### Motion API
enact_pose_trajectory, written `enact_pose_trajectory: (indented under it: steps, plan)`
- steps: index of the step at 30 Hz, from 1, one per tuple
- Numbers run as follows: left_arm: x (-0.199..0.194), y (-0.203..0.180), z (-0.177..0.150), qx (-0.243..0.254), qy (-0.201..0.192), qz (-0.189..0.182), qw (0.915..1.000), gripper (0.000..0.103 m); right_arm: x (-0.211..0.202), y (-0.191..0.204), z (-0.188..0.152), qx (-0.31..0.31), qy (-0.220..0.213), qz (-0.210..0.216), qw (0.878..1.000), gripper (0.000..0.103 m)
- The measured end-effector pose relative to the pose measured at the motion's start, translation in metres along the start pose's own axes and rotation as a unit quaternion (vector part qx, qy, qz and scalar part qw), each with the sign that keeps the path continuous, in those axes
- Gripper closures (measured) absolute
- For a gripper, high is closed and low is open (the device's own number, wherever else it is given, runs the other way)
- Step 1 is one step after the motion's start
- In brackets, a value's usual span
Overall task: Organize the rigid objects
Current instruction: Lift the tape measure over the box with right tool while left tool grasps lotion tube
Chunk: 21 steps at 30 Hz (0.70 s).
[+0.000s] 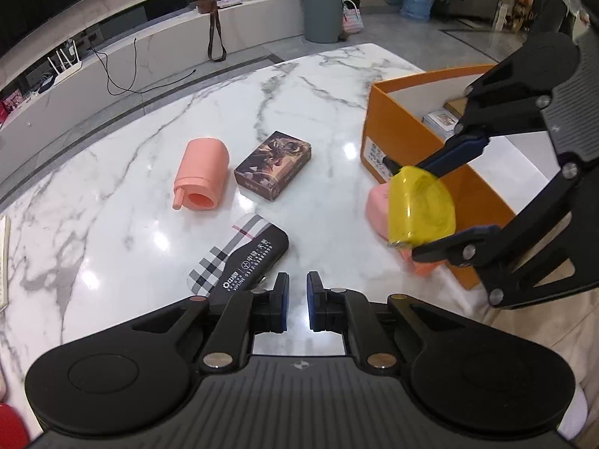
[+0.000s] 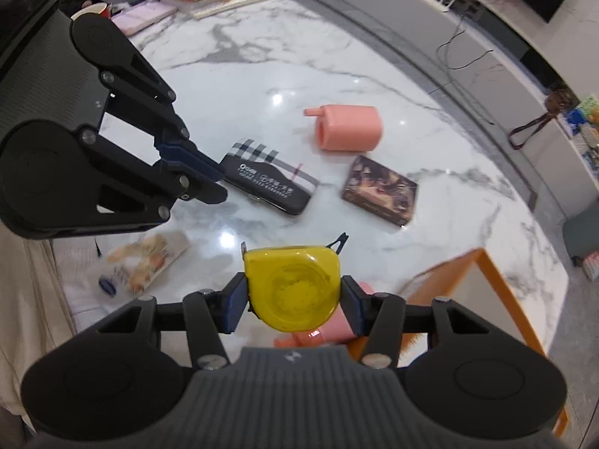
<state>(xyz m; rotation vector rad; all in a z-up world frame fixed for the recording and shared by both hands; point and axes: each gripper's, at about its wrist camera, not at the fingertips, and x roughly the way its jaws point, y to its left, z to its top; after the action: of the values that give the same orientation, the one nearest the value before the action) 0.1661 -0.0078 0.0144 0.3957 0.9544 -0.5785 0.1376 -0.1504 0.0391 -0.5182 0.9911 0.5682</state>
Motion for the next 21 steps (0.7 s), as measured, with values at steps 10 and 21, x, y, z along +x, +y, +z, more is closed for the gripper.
enact_pose_trajectory:
  steps: [10, 21]
  plan:
    - [-0.017, -0.015, -0.012, 0.04, 0.026, 0.013, 0.9987, 0.072, -0.053, -0.035, -0.041, 0.05, -0.047, -0.015, 0.998, 0.05]
    - [0.055, 0.013, -0.051, -0.227, 0.208, 0.042, 0.9504, 0.05, -0.054, -0.084, -0.106, 0.127, -0.018, -0.051, 0.99, 0.05]
